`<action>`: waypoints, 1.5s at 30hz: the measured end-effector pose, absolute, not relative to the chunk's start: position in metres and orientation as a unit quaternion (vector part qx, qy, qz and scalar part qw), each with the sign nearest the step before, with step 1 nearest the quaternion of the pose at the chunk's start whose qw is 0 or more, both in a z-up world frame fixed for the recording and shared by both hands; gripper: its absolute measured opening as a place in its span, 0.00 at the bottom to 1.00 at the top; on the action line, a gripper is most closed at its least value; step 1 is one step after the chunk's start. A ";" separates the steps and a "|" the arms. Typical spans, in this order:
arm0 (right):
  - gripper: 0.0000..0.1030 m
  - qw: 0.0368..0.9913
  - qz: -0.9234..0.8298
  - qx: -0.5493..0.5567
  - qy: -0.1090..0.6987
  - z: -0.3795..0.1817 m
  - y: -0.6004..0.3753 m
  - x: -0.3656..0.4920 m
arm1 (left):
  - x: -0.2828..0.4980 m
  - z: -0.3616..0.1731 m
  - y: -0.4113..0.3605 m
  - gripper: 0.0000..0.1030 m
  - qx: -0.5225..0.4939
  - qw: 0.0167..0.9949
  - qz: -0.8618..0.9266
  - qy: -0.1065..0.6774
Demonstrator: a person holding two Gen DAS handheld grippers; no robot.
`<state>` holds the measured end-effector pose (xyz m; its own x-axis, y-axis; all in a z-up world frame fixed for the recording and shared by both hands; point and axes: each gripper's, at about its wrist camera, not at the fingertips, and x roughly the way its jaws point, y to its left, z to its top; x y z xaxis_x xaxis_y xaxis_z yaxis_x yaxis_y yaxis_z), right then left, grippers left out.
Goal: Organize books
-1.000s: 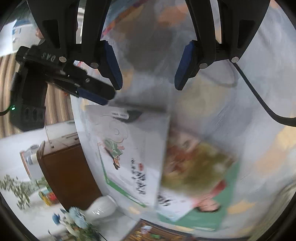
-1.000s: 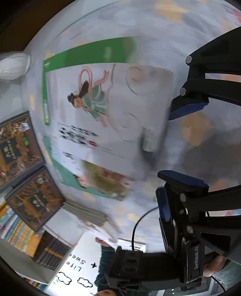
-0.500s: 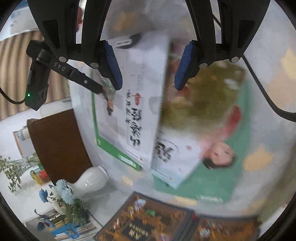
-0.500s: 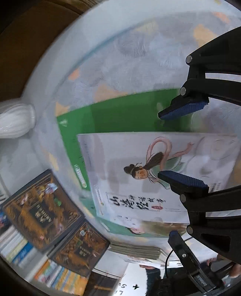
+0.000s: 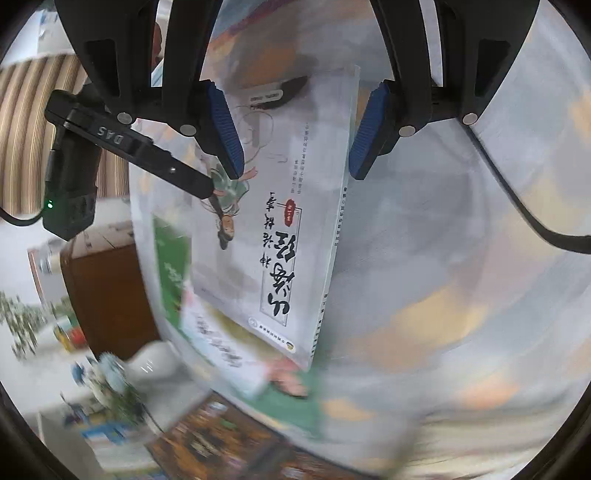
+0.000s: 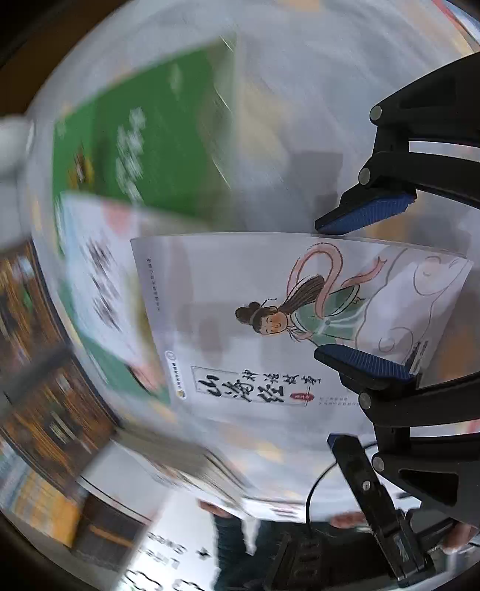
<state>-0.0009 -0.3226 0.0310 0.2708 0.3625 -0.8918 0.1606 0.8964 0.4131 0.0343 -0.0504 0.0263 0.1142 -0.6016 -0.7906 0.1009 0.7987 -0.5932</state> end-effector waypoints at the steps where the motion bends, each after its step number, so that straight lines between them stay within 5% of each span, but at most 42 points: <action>1: 0.60 0.765 0.075 0.215 0.602 0.031 -0.311 -0.002 | 0.029 0.025 -0.038 0.54 -0.209 0.720 -0.233 0.619; 13: 0.63 0.745 0.102 0.220 0.621 0.024 -0.265 -0.039 | -0.006 0.014 0.023 0.53 -0.231 0.712 -0.227 0.623; 16: 0.50 0.761 0.096 0.235 0.598 0.027 -0.265 -0.059 | -0.013 0.014 0.012 0.51 -0.202 0.716 -0.247 0.621; 19: 0.47 0.776 0.078 0.231 0.582 0.027 -0.254 -0.068 | -0.011 0.017 0.006 0.51 -0.185 0.716 -0.261 0.621; 28: 0.49 0.777 0.058 0.263 0.569 0.024 -0.249 -0.072 | 0.009 0.024 0.035 0.51 -0.368 0.624 -0.363 0.586; 32: 0.51 0.781 0.041 0.264 0.564 0.025 -0.246 -0.078 | 0.016 0.018 0.025 0.26 -0.285 0.666 -0.327 0.607; 45: 0.56 0.775 0.024 0.294 0.559 0.026 -0.249 -0.084 | 0.024 0.016 -0.015 0.25 -0.253 0.635 -0.377 0.625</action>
<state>-0.0838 -0.2486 0.0258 0.3749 0.3656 -0.8520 0.2912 0.8260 0.4826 0.0243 -0.0153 0.0161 -0.0663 -0.7951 -0.6029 0.1634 0.5874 -0.7926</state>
